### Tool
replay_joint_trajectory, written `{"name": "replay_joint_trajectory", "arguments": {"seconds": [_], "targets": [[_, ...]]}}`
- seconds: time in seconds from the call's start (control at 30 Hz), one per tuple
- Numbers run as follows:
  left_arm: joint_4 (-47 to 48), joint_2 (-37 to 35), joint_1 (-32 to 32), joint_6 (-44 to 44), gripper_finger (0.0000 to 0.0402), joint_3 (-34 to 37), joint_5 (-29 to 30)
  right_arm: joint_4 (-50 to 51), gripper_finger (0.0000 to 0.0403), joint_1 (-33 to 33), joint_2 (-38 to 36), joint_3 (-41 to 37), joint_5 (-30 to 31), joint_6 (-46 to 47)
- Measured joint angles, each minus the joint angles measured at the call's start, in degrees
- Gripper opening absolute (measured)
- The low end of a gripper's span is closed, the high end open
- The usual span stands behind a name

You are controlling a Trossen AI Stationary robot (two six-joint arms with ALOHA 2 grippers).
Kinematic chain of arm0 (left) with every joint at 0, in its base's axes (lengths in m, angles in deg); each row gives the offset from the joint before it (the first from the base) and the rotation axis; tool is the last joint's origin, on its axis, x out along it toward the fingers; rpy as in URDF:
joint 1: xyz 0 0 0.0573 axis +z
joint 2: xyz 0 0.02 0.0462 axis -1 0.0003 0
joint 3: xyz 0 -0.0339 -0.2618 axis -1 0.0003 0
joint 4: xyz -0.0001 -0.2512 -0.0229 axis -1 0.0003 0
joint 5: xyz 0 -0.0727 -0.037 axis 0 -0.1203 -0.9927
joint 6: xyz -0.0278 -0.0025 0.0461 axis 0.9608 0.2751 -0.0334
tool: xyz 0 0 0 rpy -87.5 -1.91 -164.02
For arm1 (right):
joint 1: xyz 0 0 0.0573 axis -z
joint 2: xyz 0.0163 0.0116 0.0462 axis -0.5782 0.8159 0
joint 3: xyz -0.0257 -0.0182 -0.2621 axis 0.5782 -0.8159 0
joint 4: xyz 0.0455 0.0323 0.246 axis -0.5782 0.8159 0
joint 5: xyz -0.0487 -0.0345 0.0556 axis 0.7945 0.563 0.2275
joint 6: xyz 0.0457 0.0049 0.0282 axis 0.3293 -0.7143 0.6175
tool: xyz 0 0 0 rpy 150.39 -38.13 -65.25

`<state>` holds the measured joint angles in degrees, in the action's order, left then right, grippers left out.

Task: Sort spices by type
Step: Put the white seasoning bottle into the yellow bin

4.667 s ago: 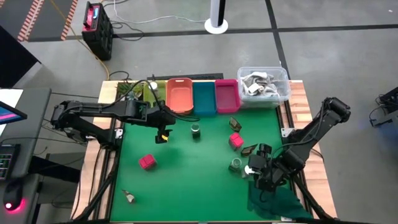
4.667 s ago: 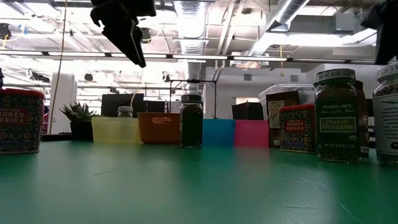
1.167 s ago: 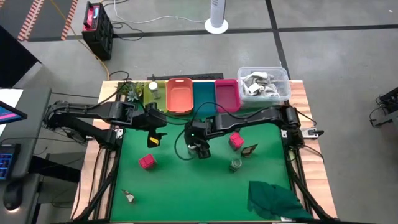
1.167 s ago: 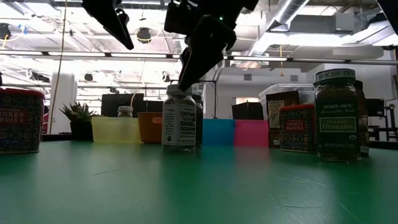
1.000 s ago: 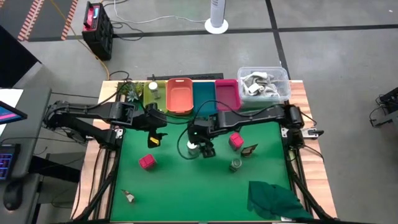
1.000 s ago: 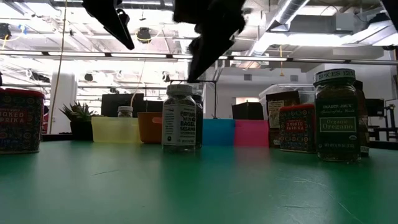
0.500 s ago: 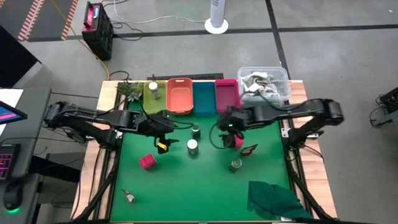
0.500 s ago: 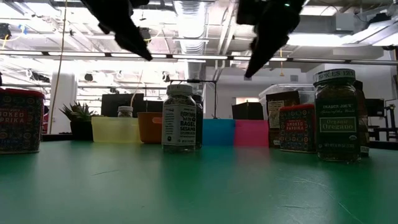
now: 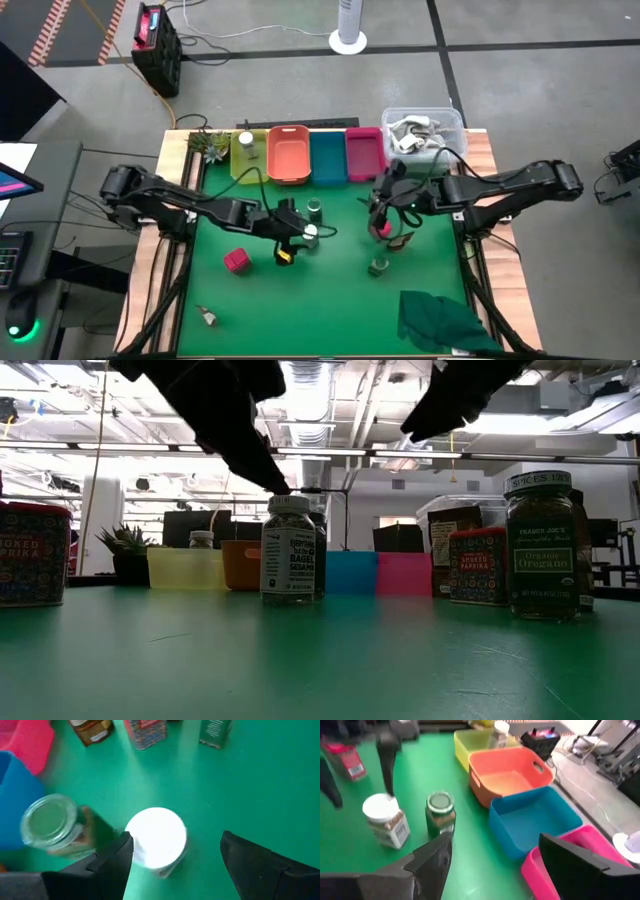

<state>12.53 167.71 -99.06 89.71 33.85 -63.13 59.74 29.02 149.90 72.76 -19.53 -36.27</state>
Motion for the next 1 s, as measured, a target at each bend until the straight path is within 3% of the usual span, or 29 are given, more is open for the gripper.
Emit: {"name": "replay_joint_trajectory", "arguments": {"seconds": [0.4, 0.77, 0.9, 1.0], "targets": [[-3.03, 1.27, -0.1, -1.01, 0.029, -0.04, 4.11, -3.61, 0.0326, -1.19, 0.17, 0.0, 0.58, -2.63], [-5.95, 7.0, 0.49, -0.97, 0.0342, -0.05, 2.99, -4.94, 0.0326, -3.66, 0.2, 0.0, 0.52, -2.67], [-5.95, 6.9, 1.35, 1.0, 0.0331, -0.05, 3.04, -4.9, 0.0326, -4.21, 0.22, 0.0, 0.5, -2.46], [-5.44, 6.84, 1.85, 1.67, 0.0298, -0.07, 3.02, -4.86, 0.0326, -4.18, 0.22, 0.0, 0.74, -2.41]]}}
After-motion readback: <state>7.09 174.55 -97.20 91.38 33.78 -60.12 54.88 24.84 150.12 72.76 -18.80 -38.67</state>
